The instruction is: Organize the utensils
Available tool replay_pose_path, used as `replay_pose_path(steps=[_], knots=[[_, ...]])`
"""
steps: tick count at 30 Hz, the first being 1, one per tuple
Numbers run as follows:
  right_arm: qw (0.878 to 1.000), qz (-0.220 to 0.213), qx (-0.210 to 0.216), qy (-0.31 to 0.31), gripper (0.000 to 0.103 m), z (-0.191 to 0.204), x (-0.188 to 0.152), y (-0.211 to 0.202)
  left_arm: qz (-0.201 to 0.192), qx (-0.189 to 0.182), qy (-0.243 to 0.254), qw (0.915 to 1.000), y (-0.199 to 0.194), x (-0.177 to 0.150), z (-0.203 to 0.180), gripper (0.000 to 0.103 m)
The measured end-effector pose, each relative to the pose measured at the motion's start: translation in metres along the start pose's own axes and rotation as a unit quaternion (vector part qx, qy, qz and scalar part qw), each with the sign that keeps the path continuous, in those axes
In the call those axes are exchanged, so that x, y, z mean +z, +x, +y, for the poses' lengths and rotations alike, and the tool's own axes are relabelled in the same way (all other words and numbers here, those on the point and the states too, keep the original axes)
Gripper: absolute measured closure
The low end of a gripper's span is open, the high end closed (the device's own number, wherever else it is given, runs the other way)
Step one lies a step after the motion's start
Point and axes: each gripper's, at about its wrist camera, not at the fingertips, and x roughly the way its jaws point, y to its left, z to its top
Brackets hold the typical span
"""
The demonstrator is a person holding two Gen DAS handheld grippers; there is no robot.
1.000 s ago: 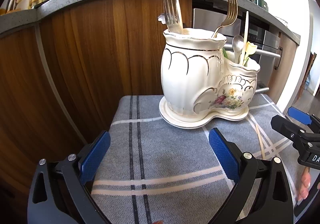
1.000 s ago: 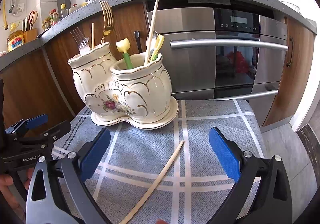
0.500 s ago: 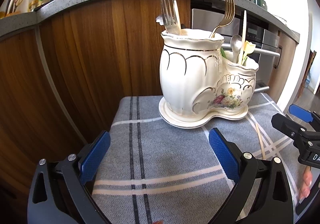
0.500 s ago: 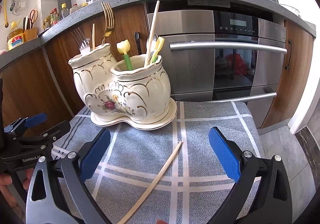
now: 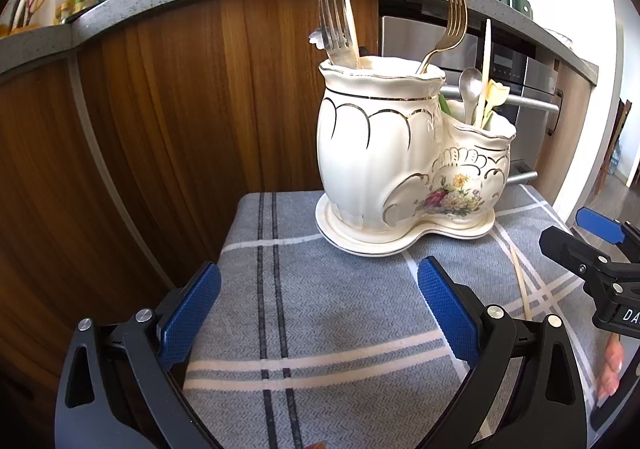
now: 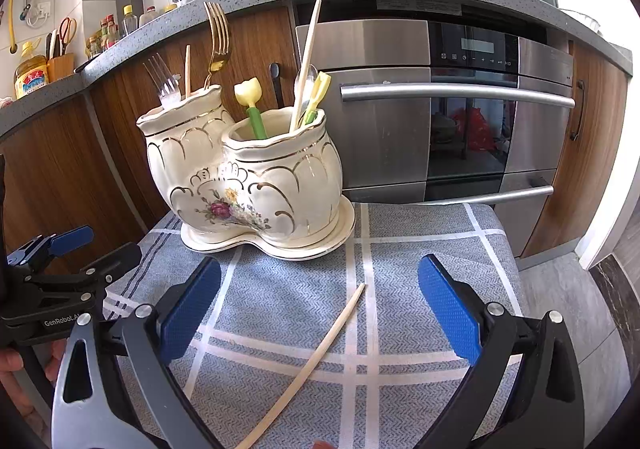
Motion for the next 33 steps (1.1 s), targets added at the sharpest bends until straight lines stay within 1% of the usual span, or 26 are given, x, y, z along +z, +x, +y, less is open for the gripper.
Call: replay_pose_path(steps=[12, 22, 27, 33], knots=[[1.0, 0.001, -0.002, -0.002, 0.006, 0.0013, -0.0001, 0.0013, -0.001, 0.0, 0.003, 1.0, -0.0007, -0.0003, -0.0006, 0.005], [1.0, 0.0, -0.005, 0.0, 0.006, 0.0007, -0.002, 0.001, -0.017, -0.001, 0.03, 0.9994, -0.0057, -0.0014, -0.0092, 0.005], [1.0, 0.0, -0.005, 0.0, 0.006, 0.0004, -0.0019, 0.0009, -0.012, -0.011, 0.019, 0.9997, -0.0055, 0.0, -0.0061, 0.005], [1.0, 0.001, -0.004, 0.001, 0.006, -0.0005, -0.0019, 0.0007, -0.011, -0.013, 0.016, 0.9997, -0.0044, -0.0005, -0.0045, 0.005]])
